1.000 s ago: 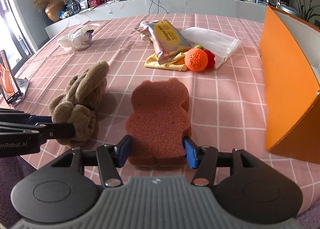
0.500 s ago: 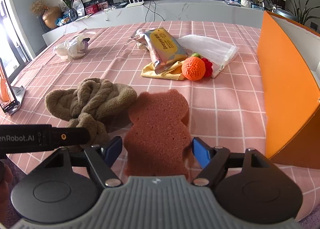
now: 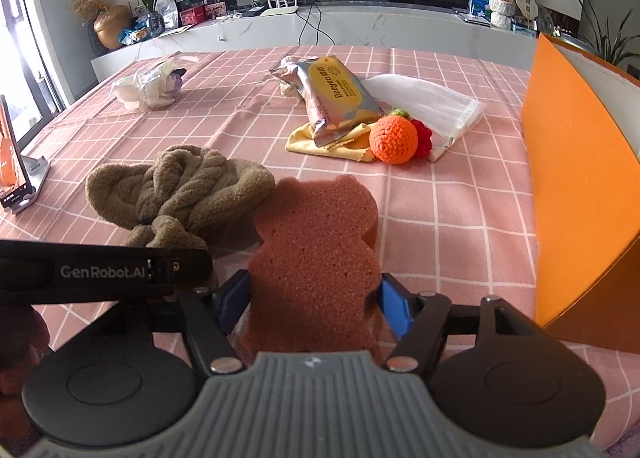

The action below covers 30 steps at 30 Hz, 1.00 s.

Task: Organize soft objects
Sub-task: 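Lift the sponge and bunny with both tools and carry them over the box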

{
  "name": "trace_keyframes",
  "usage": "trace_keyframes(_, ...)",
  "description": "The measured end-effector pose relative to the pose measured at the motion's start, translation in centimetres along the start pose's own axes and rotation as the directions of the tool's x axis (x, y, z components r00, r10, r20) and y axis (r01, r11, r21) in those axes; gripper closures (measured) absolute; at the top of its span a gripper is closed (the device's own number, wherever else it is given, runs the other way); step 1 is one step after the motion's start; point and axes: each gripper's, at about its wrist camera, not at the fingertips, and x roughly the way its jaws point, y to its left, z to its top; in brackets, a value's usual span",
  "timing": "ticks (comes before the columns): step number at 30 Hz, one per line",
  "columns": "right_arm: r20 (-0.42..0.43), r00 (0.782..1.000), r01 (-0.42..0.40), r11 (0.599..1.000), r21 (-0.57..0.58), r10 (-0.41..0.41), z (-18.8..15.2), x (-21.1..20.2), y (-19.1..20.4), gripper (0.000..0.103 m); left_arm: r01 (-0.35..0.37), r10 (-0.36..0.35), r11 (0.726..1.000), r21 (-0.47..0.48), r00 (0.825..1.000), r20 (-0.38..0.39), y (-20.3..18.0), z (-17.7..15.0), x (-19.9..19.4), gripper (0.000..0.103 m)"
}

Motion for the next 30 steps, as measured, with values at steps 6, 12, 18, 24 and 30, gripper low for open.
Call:
trace_keyframes(6,0.013,1.0,0.01,0.999,-0.031,-0.01,-0.2,-0.2,0.4,0.045,0.003,-0.004,0.999,0.042,1.0,0.016,-0.4,-0.2,-0.1,0.052)
trace_keyframes(12,0.044,0.999,0.009,1.0,-0.006,-0.009,0.1,-1.7,-0.1,0.046,0.022,-0.025,0.998,0.056,0.998,0.051,-0.4,-0.1,-1.8,0.056)
trace_keyframes(18,0.114,0.993,0.02,1.0,0.003,-0.021,0.9,-4.4,-0.8,0.046,0.057,-0.065,0.996,0.075,0.992,0.108,-1.5,1.0,-4.3,0.056)
trace_keyframes(24,0.214,0.975,0.048,0.998,0.032,-0.054,2.4,-8.1,-3.2,0.046,0.103,-0.122,0.987,0.127,0.98,0.154,-4.0,2.5,-6.2,0.056)
trace_keyframes(30,0.284,0.95,0.108,0.991,0.081,-0.126,3.5,-11.9,-7.3,0.046,0.183,-0.222,0.96,0.211,0.958,0.18,-8.6,4.9,-7.1,0.056)
